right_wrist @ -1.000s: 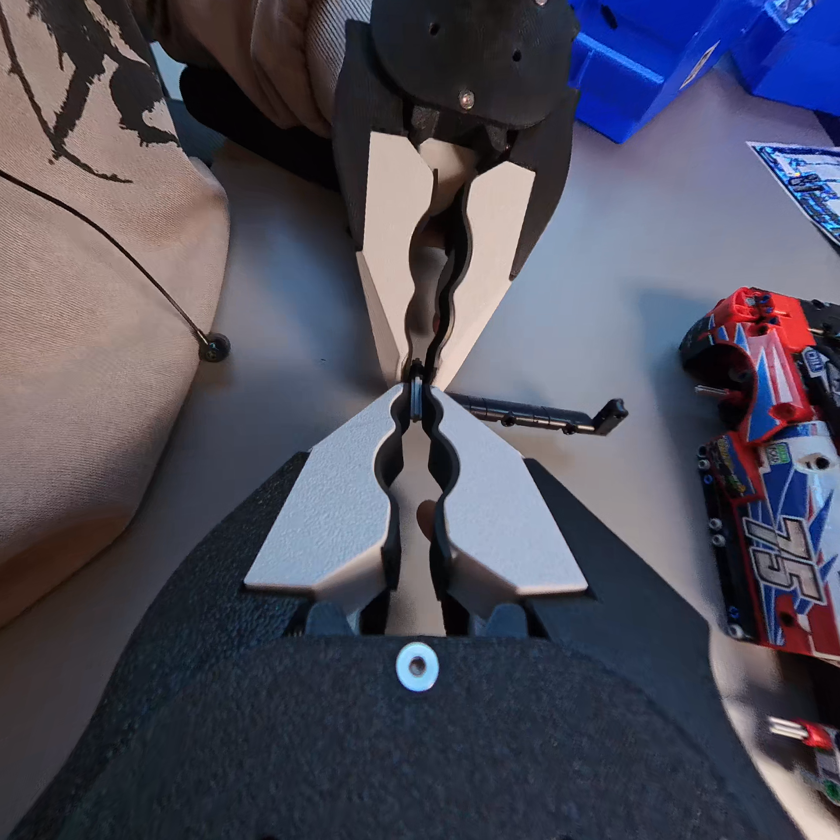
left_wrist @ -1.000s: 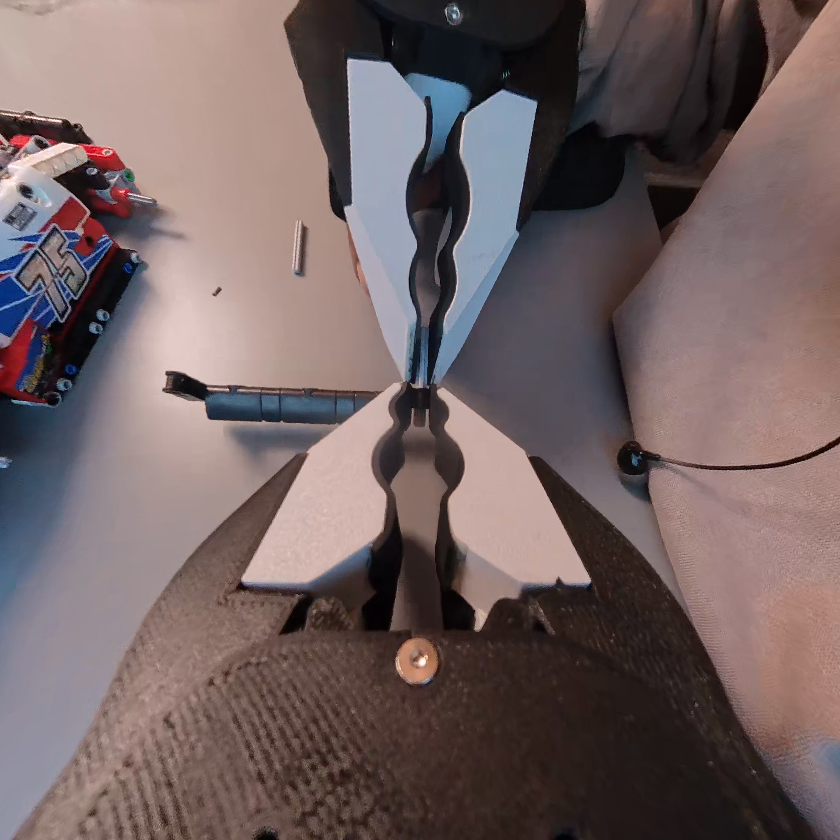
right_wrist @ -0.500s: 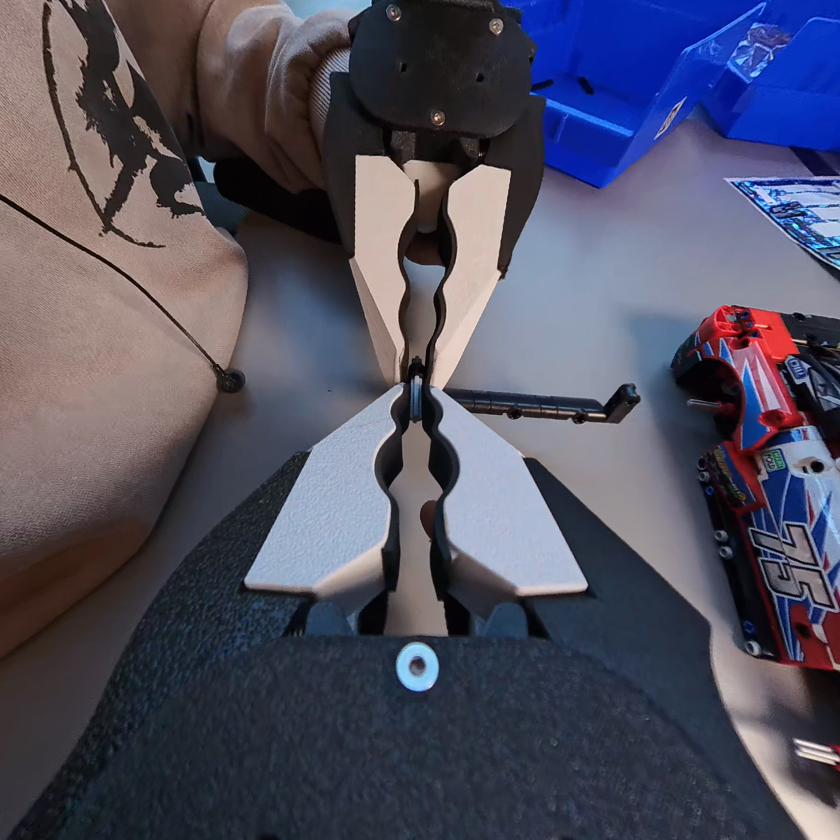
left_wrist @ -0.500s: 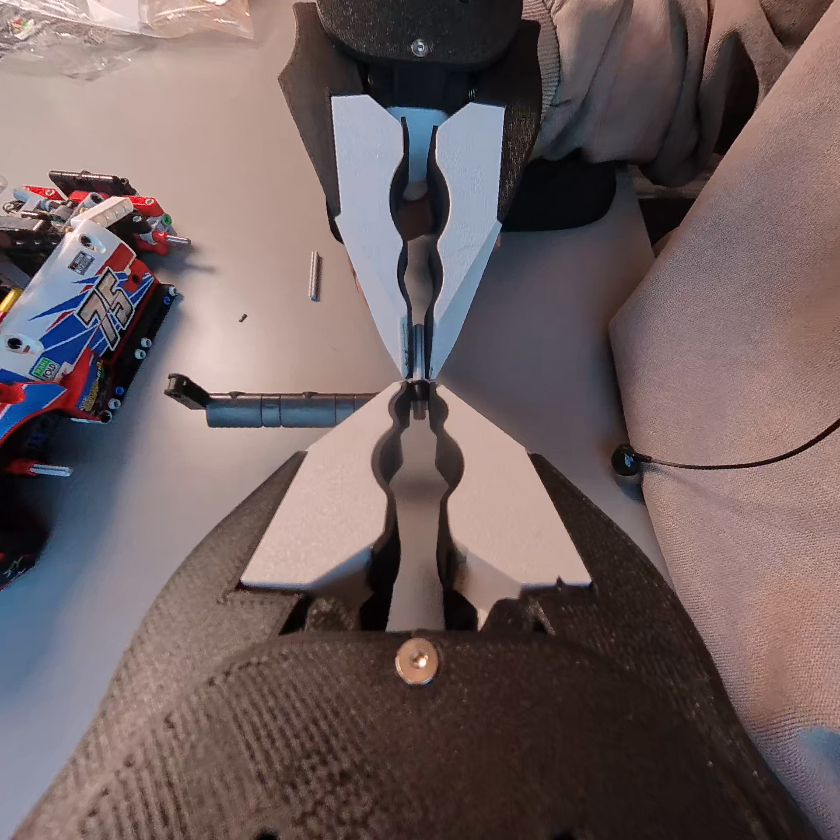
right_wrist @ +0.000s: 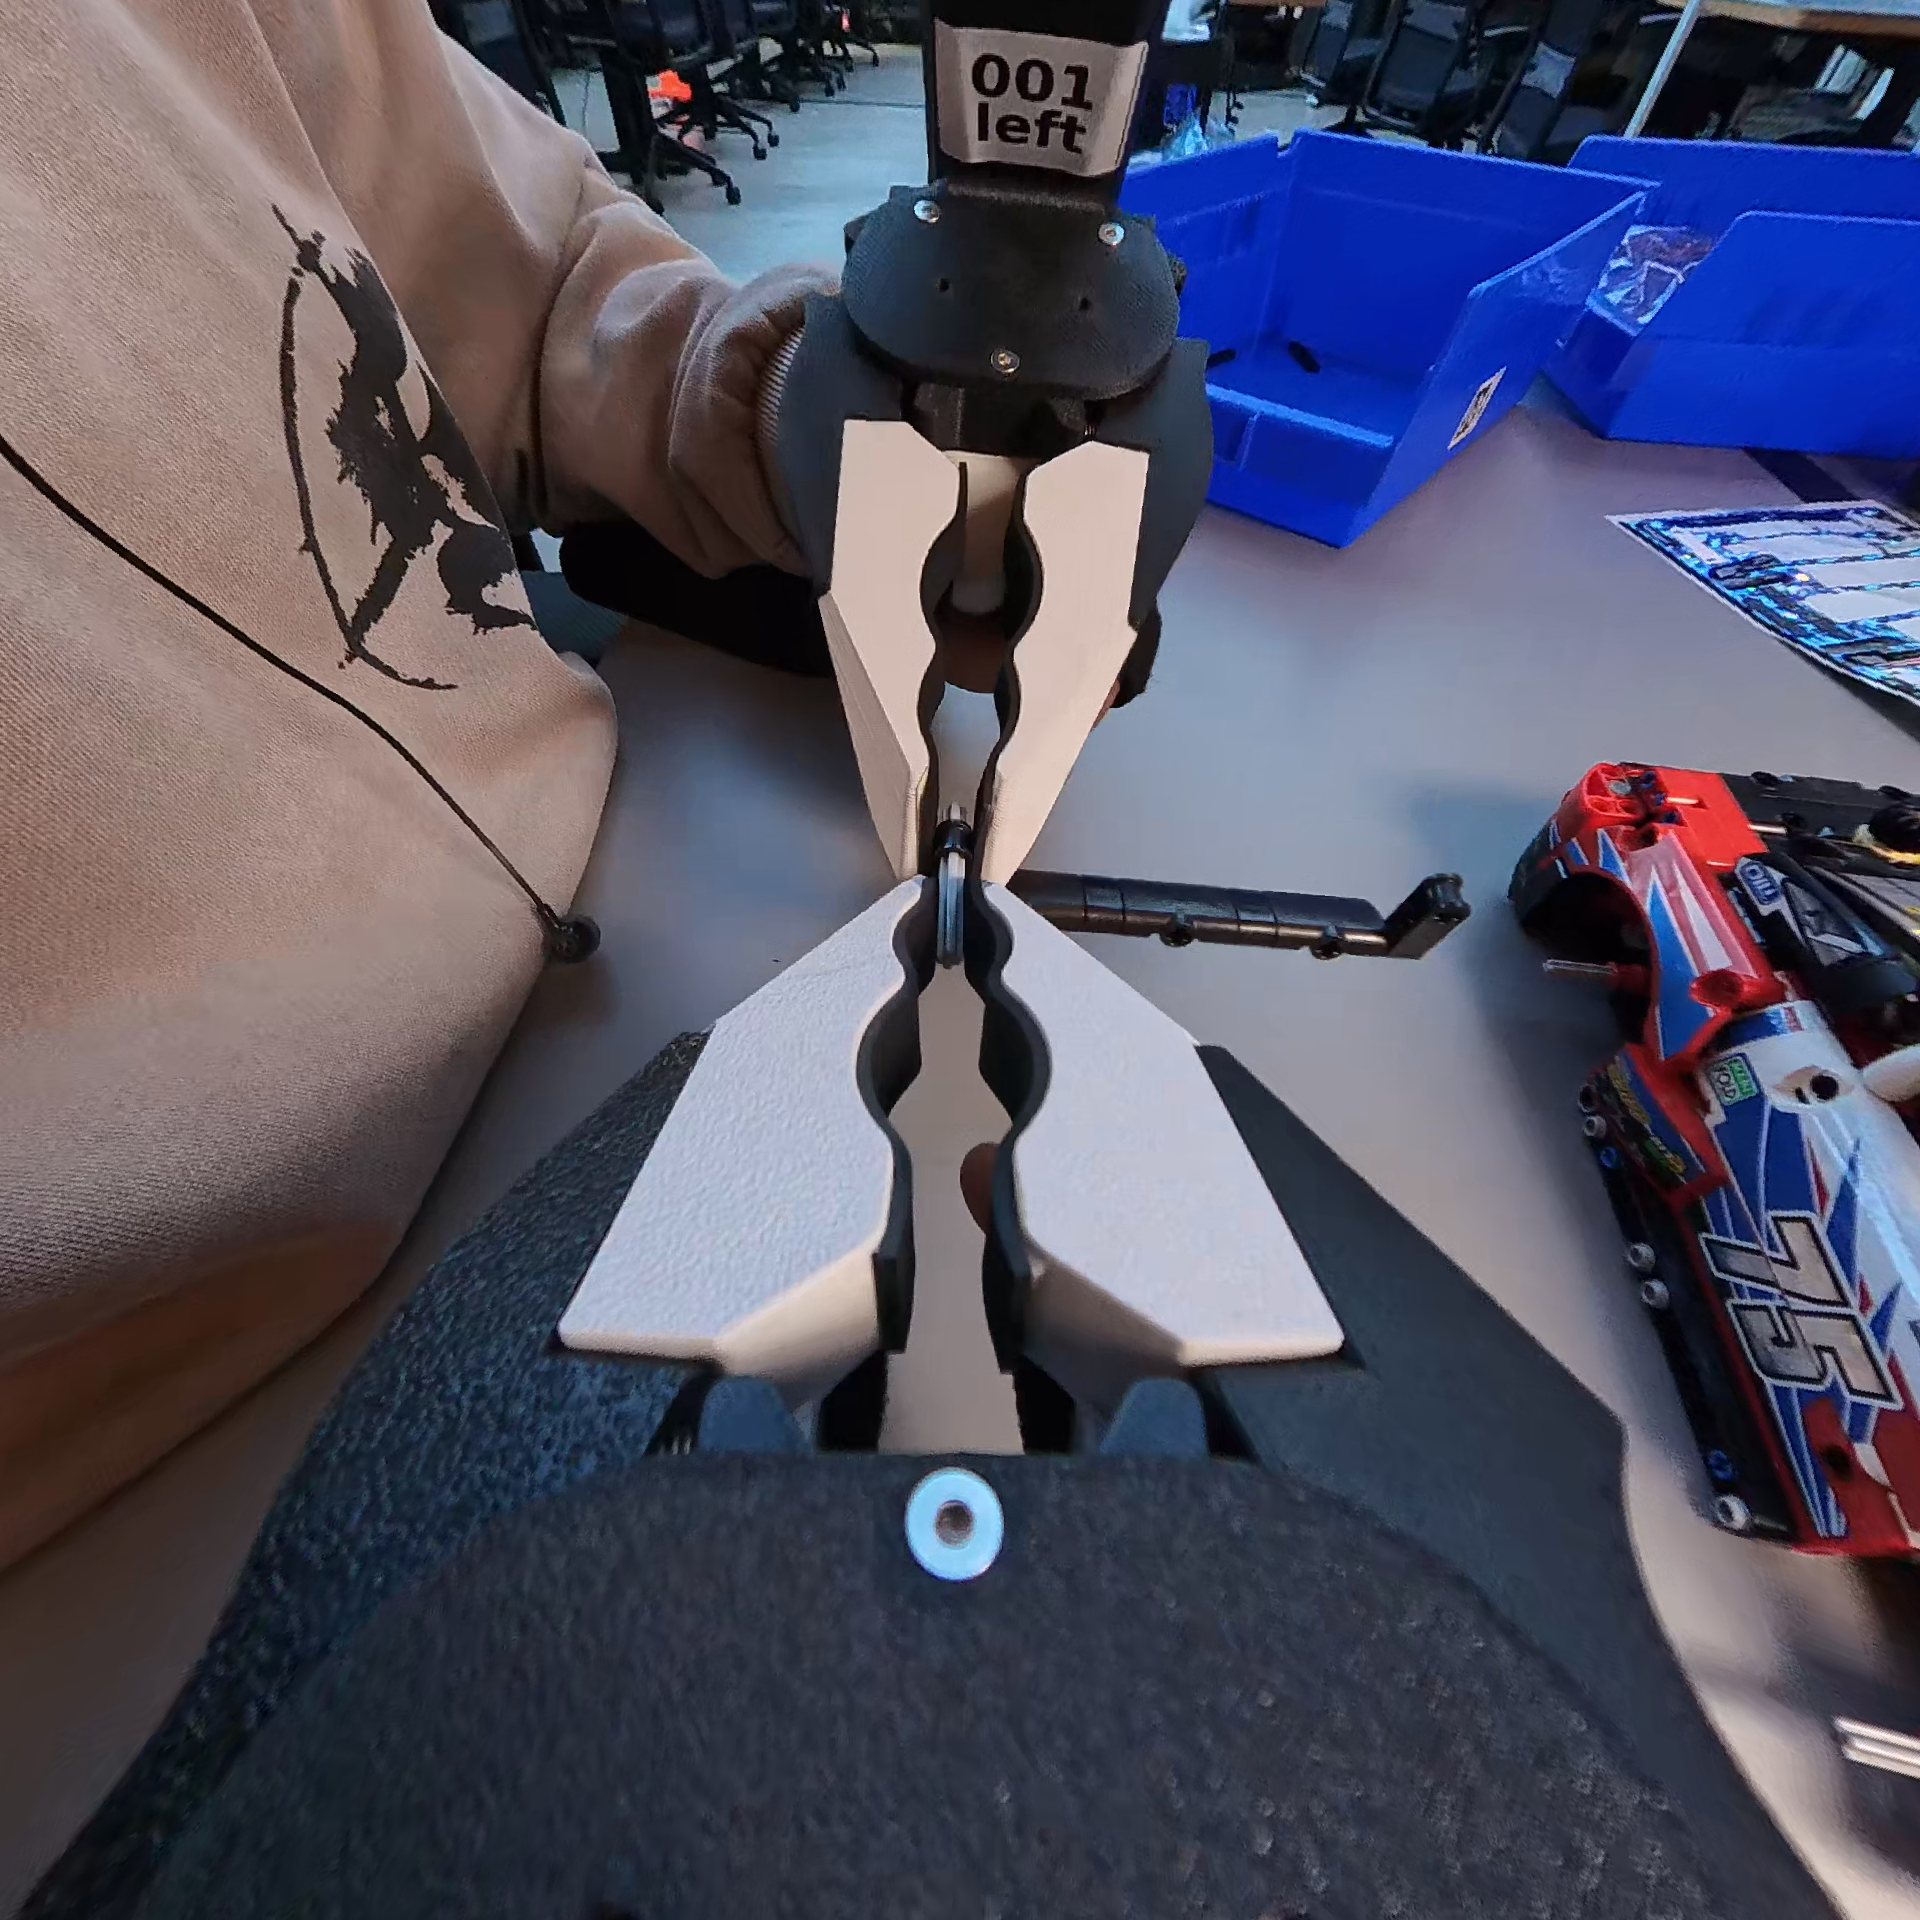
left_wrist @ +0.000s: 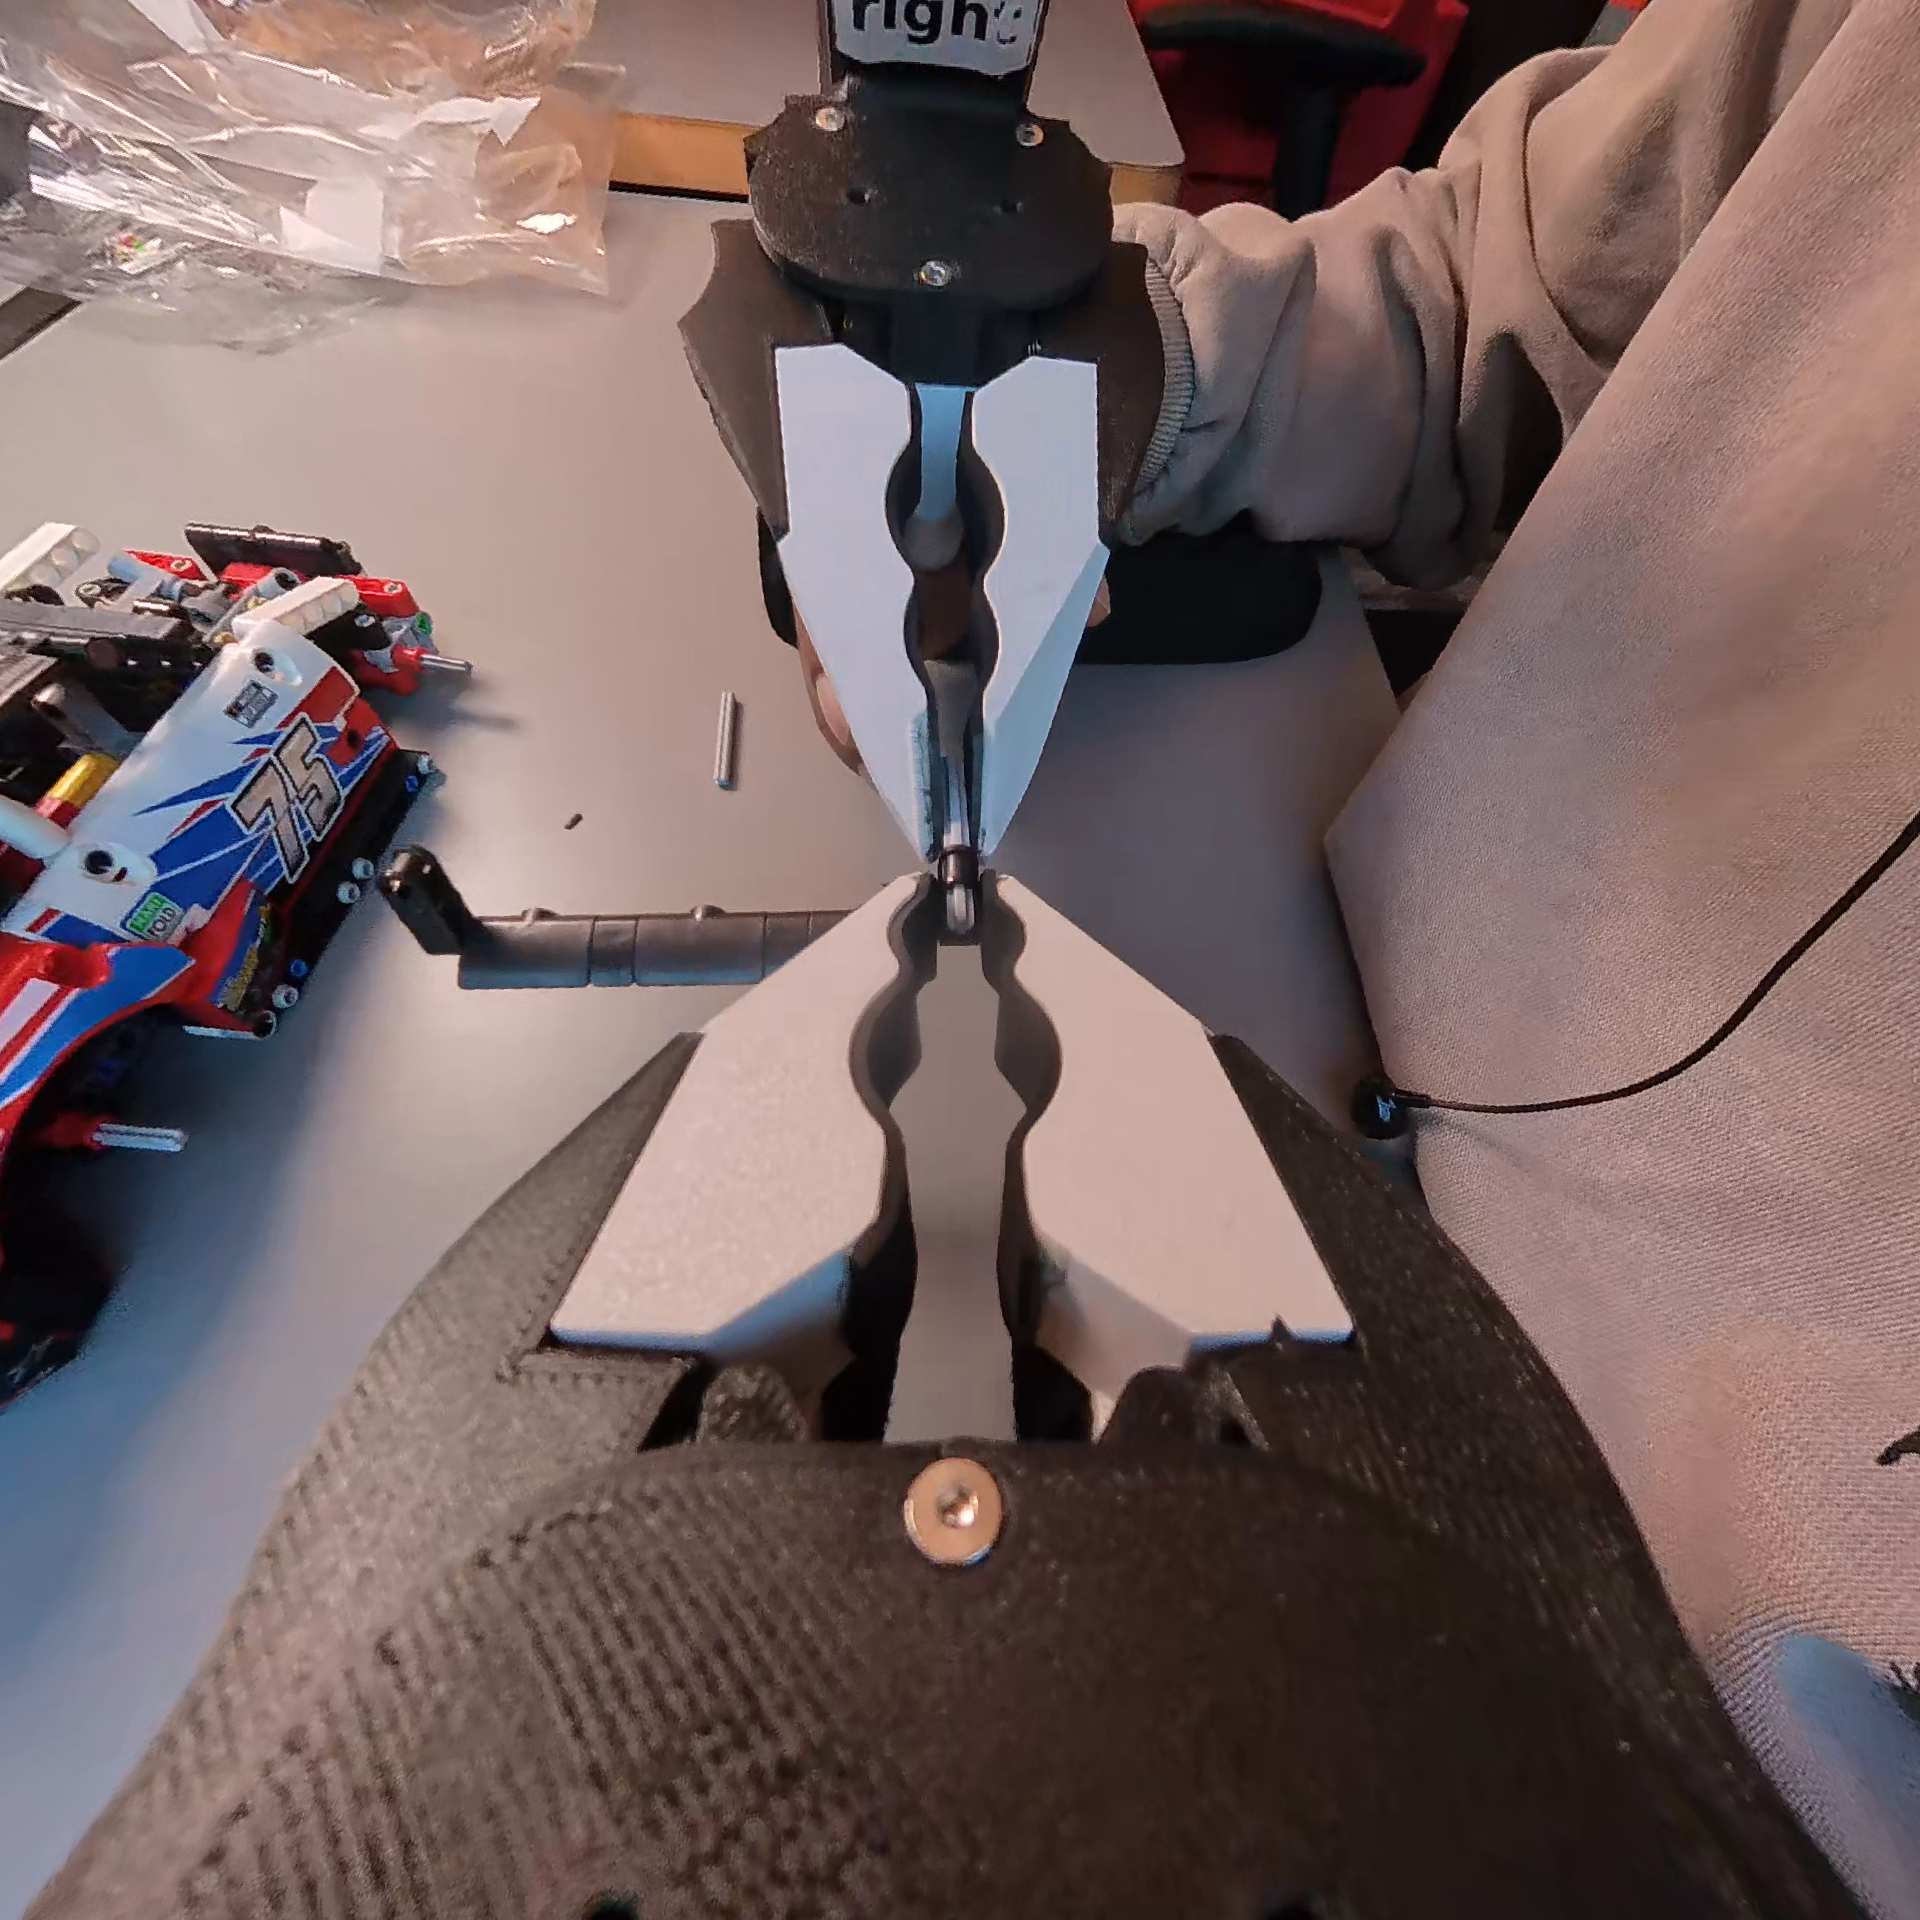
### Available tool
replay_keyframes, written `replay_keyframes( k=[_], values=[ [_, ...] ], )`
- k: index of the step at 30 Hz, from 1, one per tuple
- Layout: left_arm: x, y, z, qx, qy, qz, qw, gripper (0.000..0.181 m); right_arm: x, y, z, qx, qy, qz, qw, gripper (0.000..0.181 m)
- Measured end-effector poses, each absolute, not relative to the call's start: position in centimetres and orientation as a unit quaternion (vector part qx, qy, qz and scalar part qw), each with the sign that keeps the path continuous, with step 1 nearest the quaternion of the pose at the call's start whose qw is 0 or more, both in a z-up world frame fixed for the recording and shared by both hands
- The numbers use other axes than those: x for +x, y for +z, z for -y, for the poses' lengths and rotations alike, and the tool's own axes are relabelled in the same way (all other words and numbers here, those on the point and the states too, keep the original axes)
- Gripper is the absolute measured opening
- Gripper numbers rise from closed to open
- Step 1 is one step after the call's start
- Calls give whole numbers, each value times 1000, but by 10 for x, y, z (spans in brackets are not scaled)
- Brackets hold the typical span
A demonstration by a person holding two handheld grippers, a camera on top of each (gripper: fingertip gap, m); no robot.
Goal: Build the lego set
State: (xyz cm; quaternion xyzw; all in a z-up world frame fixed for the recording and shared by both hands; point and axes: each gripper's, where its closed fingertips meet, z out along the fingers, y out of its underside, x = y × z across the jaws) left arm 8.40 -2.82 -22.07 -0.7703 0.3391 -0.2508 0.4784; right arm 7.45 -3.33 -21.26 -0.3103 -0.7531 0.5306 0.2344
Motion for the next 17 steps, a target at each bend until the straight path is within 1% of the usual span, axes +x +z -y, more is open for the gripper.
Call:
replay_keyframes(
  k=[6,17],
  values=[
    [85,-212,30,-762,-224,-360,489,6,76,-204,35,-293,548,745,243,2],
    [84,-187,35,-732,-201,-365,538,6,77,-182,40,-261,595,716,255,2]
  ],
)
